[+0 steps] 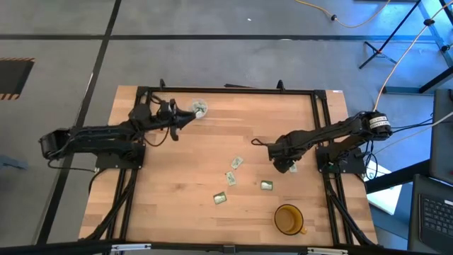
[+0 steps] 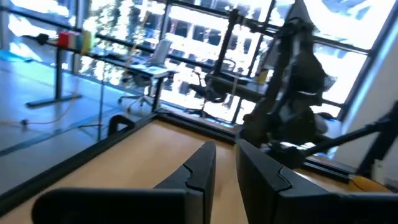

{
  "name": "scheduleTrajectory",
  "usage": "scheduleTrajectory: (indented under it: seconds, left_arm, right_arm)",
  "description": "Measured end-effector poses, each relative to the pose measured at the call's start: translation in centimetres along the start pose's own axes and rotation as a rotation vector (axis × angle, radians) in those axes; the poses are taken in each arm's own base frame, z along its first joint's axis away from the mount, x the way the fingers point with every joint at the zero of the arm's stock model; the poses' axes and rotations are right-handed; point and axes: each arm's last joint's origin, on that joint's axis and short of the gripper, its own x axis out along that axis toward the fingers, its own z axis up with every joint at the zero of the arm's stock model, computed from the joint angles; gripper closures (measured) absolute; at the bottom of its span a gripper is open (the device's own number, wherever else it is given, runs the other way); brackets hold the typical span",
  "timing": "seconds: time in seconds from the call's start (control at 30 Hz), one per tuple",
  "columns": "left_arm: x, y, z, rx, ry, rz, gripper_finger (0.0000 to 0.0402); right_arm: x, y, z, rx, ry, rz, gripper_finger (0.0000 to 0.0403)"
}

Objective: Pick and place Stevia / Truvia into bins
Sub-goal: Put the stevia packet into the transparent container

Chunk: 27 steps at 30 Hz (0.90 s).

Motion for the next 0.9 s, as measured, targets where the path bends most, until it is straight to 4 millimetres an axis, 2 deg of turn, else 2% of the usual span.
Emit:
scheduleTrajectory:
  seconds: [0.2,0.47,0.63,0.9]
  left_arm:
    - [0.1,-0.8,-0.4,0.004,0.010,-0.051,0.0341]
    - [0.1,-1.1,-0.5,0.003,0.014,-0.066,0.0343]
    - [0.1,-1.1,-0.5,0.003,0.014,-0.065,0.0341]
    - [0.1,-1.1,-0.5,0.003,0.014,-0.064,0.0344]
  right_arm:
    - [1.2,0.4,-1.0,0.106,0.020,0.023,0.0219]
    - [3.5,0.9,-1.5,0.162,-0.005,0.124,0.0226]
    - [4.1,0.7,-1.7,0.163,0.000,0.130,0.0254]
    - [4.0,0.8,-1.6,0.148,-0.002,0.132,0.0312]
